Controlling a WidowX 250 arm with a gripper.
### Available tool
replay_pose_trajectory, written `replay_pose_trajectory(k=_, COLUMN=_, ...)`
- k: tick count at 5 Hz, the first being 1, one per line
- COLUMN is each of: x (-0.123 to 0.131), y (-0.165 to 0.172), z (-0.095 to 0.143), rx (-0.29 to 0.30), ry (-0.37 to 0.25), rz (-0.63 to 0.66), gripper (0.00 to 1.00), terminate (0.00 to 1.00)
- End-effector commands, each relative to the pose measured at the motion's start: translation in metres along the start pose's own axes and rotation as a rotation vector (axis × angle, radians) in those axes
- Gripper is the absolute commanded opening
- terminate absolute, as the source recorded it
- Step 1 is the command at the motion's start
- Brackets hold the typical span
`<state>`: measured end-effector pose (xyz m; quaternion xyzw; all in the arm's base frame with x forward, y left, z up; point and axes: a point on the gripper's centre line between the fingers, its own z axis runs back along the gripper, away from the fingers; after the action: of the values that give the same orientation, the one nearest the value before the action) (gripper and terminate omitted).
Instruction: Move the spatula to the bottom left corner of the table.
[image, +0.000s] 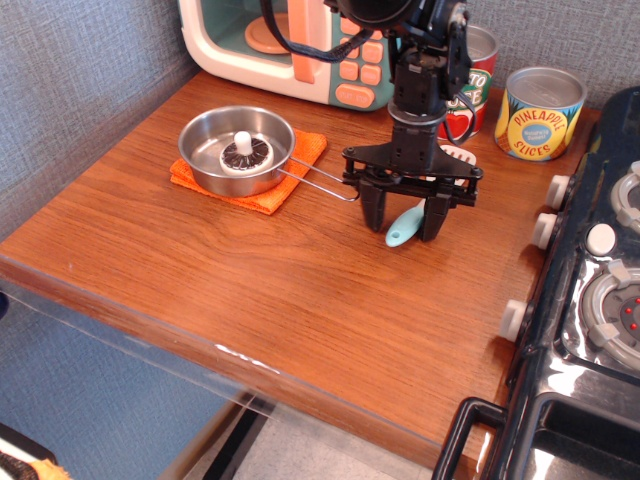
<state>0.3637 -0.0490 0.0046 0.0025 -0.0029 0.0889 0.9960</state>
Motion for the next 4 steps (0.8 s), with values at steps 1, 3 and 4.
replay_pose_trajectory(k=1, x=-0.007, y=0.003, z=0.009, rx=0.018, ry=-0.029, rz=-0.049, gripper=0.0, terminate=0.0)
replay_pose_trajectory(k=3, x=0.007, y=-0.042, z=0.072, rx=-0.119, ry=-0.226, rz=-0.267, gripper=0.0, terminate=0.0)
replay_pose_trajectory(k=4, x=-0.003, y=-0.039, z=0.108, rx=-0.152, ry=-0.302, rz=-0.316, gripper=0.0, terminate=0.0)
